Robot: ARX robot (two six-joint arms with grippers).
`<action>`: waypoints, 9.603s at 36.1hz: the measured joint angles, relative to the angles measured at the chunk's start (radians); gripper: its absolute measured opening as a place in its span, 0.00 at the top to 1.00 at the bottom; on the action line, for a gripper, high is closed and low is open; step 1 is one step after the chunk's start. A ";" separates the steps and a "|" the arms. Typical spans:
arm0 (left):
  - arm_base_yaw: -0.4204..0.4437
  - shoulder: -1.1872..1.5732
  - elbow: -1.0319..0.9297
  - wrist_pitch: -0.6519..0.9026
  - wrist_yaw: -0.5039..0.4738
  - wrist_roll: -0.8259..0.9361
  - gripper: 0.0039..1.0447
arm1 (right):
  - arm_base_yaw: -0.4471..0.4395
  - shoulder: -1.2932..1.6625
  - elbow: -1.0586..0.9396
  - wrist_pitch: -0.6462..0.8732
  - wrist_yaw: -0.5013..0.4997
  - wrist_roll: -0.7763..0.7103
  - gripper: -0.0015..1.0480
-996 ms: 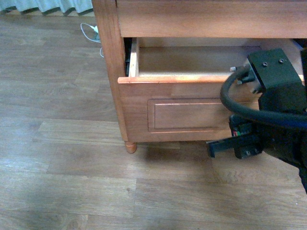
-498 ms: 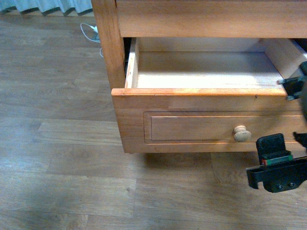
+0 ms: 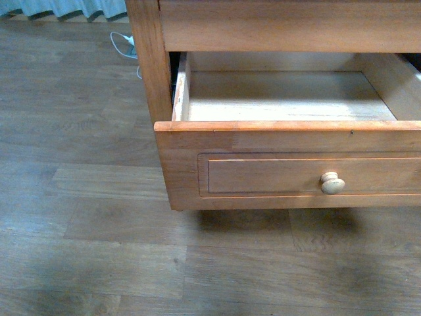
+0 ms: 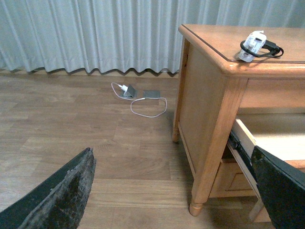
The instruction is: Put charger into drawer
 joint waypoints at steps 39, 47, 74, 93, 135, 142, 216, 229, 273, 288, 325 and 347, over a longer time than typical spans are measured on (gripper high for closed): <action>0.000 0.000 0.000 0.000 0.000 0.000 0.06 | -0.099 -0.356 -0.259 0.414 0.101 -0.022 0.27; 0.000 0.000 0.000 0.000 0.000 0.000 0.06 | -0.098 -0.356 -0.259 0.414 0.101 -0.019 0.09; -0.010 0.172 0.026 -0.072 0.146 -0.050 0.06 | -0.098 -0.356 -0.259 0.414 0.100 -0.018 0.09; -0.060 0.876 0.319 0.354 0.183 -0.026 0.06 | -0.099 -0.356 -0.259 0.414 0.101 -0.018 0.09; -0.263 1.762 1.136 0.335 0.247 0.098 0.06 | -0.099 -0.356 -0.259 0.414 0.101 -0.018 0.09; -0.282 1.793 1.160 0.293 0.229 0.154 0.16 | -0.099 -0.356 -0.259 0.414 0.101 -0.018 0.09; -0.446 1.625 0.937 0.467 0.124 0.178 0.06 | -0.099 -0.356 -0.259 0.414 0.100 -0.018 0.09; -0.324 1.112 0.670 0.363 0.111 0.159 0.06 | -0.099 -0.356 -0.259 0.414 0.100 -0.018 0.09; 0.000 0.425 0.076 0.328 0.000 0.001 0.96 | -0.099 -0.356 -0.259 0.414 0.100 -0.017 0.09; 0.000 0.291 0.021 0.250 0.000 0.001 0.96 | -0.099 -0.356 -0.259 0.414 0.100 -0.017 0.09; 0.000 0.001 0.000 0.001 0.000 0.001 0.68 | -0.107 -0.274 -0.177 0.103 -0.081 -0.071 0.09; 0.000 0.001 0.000 0.001 0.000 0.002 0.06 | 0.151 0.690 0.070 0.386 0.000 -0.052 0.09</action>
